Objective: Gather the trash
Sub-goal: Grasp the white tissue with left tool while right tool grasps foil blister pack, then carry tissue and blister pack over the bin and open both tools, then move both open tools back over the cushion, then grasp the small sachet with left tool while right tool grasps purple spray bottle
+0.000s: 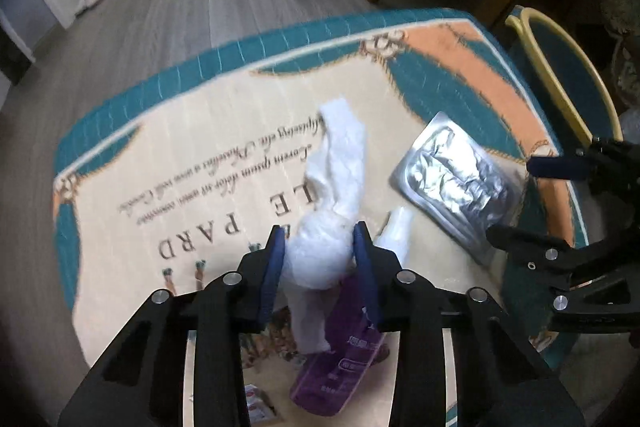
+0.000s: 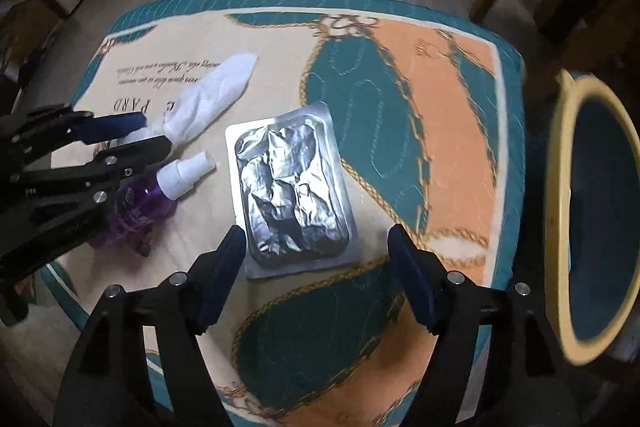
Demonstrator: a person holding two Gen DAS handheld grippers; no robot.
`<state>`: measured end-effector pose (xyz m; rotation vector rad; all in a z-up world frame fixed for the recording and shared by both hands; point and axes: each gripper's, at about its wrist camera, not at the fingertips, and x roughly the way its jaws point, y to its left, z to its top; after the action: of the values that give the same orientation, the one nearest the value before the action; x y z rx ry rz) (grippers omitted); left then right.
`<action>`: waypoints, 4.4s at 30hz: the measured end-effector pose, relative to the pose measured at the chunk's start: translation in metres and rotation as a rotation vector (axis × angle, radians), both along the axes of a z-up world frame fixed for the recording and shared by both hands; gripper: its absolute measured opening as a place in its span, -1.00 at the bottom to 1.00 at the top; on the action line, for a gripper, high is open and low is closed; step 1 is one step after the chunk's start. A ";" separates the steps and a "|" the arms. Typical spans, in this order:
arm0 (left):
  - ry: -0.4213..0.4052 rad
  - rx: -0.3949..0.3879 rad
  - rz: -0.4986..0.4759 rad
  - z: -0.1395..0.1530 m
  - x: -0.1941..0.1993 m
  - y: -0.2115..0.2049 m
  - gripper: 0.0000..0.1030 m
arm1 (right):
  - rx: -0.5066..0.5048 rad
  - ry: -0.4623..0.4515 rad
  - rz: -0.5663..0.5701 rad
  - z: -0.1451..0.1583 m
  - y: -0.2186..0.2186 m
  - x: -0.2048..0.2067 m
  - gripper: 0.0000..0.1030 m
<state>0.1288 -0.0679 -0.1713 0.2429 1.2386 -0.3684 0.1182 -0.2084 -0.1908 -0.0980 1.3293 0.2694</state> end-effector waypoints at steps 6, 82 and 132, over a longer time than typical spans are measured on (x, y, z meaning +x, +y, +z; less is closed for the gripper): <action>0.000 -0.038 0.030 0.008 0.003 0.009 -0.55 | -0.017 -0.027 0.110 -0.007 0.021 0.002 0.41; -0.314 -0.304 -0.156 0.127 -0.036 -0.159 -0.06 | 0.044 -0.300 -0.493 0.140 -0.255 -0.035 0.60; -0.359 -0.048 0.366 0.106 -0.103 0.179 0.51 | 0.106 -0.019 -0.175 0.036 0.083 -0.015 0.77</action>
<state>0.0258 0.1110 -0.0656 0.0341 0.8944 -0.0328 0.1032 -0.1254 -0.1550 0.1043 1.2937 0.1896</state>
